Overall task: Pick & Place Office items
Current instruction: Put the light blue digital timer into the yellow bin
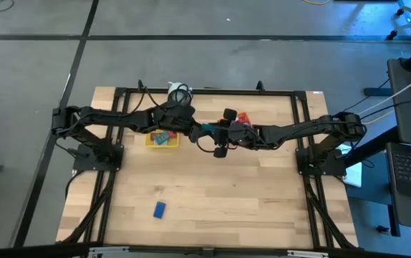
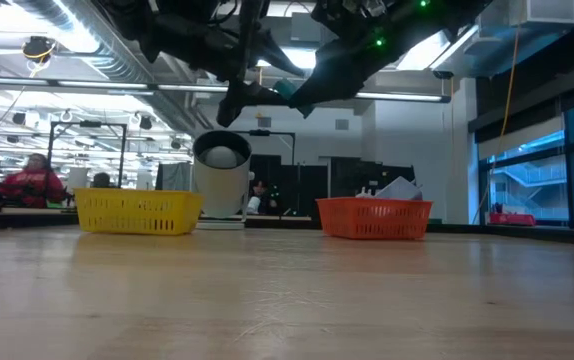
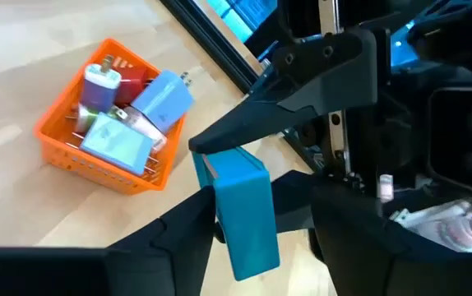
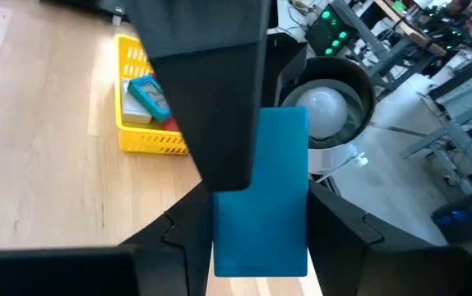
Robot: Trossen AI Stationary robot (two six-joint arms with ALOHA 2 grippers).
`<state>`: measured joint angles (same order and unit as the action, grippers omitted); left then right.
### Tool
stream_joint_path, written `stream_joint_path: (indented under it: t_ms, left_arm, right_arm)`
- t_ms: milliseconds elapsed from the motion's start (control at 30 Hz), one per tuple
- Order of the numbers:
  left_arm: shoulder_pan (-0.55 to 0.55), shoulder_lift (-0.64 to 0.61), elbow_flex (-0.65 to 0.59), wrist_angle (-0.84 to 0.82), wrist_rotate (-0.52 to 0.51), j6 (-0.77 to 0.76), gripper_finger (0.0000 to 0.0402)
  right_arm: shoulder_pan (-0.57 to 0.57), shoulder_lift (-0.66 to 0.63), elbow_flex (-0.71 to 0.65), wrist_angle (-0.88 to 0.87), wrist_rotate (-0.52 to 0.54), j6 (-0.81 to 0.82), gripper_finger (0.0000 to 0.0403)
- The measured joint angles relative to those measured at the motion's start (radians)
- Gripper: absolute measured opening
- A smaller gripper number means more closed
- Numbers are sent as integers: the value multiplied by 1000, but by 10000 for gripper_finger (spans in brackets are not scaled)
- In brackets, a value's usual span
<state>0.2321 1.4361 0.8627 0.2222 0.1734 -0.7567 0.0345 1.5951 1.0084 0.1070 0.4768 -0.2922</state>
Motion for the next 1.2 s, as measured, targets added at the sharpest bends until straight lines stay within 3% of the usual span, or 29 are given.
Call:
stream_joint_path:
  t_ms: [100,567,767,833,967,1033,1200]
  left_arm:
    - [1,0,-1,-5,-13,5,183]
    - [14,0,-1,-10,-22,22,68]
    - [16,0,-2,-10,-11,22,63]
    - [21,-1,-2,-9,3,33,64]
    - [33,-4,1,2,32,74,60]
    - [45,-4,1,-1,31,74,59]
    - [84,-12,0,-37,43,102,59]
  right_arm:
    - [-9,0,0,-1,-52,20,153]
    - [-7,-2,4,2,-54,14,153]
    - [-7,-2,4,3,-52,15,154]
    - [-7,-2,4,5,-56,24,181]
    - [-1,-2,5,6,-67,44,297]
    - [0,-2,6,4,-54,46,335]
    - [-1,-2,11,-2,6,53,344]
